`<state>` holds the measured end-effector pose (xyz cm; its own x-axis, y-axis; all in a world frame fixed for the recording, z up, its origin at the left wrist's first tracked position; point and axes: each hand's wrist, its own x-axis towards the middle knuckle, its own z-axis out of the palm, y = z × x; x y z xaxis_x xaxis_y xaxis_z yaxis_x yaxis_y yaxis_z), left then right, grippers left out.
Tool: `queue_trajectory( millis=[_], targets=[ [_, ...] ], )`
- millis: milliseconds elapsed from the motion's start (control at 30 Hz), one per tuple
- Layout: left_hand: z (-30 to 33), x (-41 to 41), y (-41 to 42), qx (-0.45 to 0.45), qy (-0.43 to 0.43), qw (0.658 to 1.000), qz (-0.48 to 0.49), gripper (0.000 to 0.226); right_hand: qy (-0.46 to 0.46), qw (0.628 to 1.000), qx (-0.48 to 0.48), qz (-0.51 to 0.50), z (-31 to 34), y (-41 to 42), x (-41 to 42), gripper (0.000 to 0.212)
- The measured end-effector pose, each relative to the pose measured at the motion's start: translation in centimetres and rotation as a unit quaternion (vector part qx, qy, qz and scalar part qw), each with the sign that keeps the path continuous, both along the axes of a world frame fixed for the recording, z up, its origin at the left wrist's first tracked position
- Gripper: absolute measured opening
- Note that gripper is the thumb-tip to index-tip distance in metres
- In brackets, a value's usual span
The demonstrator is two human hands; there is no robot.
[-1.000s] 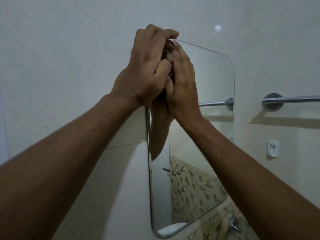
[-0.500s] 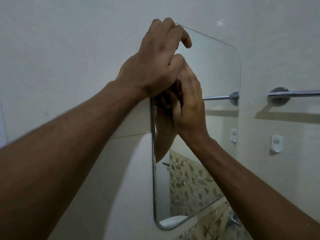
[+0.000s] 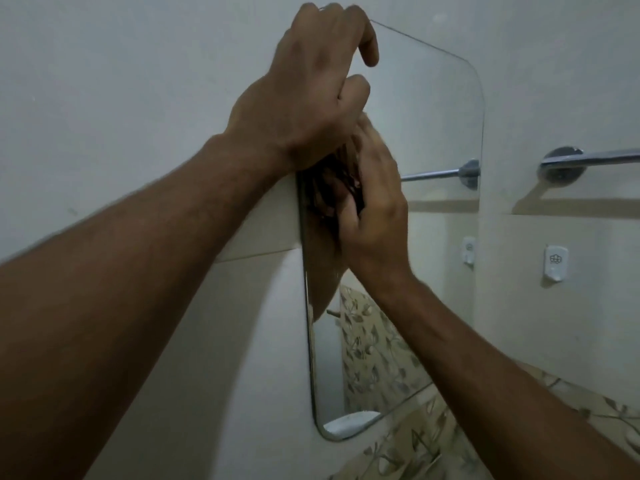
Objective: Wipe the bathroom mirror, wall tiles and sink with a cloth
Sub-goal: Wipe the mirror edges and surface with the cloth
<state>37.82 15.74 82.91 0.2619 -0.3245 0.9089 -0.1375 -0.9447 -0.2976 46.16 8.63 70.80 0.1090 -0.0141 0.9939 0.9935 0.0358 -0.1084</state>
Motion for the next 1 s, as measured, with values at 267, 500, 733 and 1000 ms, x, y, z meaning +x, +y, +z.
queue_trajectory(
  millis=[267, 500, 733, 1000],
  targets=[
    [-0.8, 0.0, -0.3, 0.183, 0.012, 0.976, 0.118, 0.027, -0.041, 0.999, -0.029, 0.011, -8.6, 0.2, -0.9, 0.051],
    [-0.9, 0.3, -0.3, 0.248, 0.035, 0.961, 0.114, 0.028, 0.135, 0.986, 0.097, 0.024, -0.2, -1.4, 3.8, 0.05],
    [-0.5, 1.2, 0.3, 0.236, 0.046, 0.965, 0.1, 0.038, 0.039, 0.999, 0.007, 0.005, -4.5, -0.9, 1.9, 0.054],
    [-0.5, 1.4, 0.5, 0.174, 0.092, 0.977, 0.079, 0.039, 0.216, 0.968, 0.129, -0.013, 1.4, -3.9, 8.5, 0.045]
  ],
)
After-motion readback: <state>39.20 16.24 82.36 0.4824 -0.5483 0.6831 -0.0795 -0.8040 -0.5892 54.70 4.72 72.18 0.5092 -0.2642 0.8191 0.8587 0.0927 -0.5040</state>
